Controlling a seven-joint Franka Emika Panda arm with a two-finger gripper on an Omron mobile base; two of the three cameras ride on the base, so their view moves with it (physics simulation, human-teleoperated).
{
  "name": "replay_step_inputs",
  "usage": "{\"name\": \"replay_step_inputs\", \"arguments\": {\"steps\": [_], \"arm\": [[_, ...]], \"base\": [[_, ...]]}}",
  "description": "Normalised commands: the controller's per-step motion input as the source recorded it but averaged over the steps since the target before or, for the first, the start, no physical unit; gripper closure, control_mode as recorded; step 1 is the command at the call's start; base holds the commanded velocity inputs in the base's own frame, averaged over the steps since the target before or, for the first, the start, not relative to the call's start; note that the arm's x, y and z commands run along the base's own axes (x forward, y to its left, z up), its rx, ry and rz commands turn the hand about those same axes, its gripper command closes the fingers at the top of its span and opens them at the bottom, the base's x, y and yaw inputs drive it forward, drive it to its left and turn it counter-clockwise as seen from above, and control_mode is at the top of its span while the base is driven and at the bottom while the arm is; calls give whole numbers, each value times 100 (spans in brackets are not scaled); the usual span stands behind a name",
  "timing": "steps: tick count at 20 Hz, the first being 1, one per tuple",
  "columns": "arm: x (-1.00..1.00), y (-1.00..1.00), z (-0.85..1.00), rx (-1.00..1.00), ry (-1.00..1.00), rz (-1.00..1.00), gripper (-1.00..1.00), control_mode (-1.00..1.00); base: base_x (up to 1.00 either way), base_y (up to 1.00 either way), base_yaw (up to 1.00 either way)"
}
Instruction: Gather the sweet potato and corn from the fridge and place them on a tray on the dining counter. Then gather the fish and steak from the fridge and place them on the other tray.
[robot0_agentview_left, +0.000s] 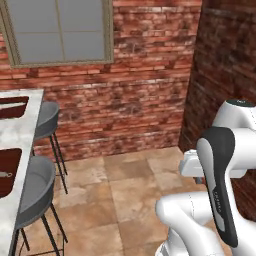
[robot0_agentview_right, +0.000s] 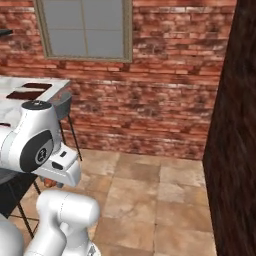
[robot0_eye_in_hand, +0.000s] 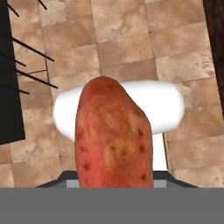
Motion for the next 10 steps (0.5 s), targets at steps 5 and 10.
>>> {"name": "replay_step_inputs", "arguments": {"steps": [5, 10], "arm": [[0, 0, 0, 0, 0, 0, 100, 100], [0, 0, 0, 0, 0, 0, 100, 100]], "base": [[89, -36, 47], [90, -36, 46]]}}
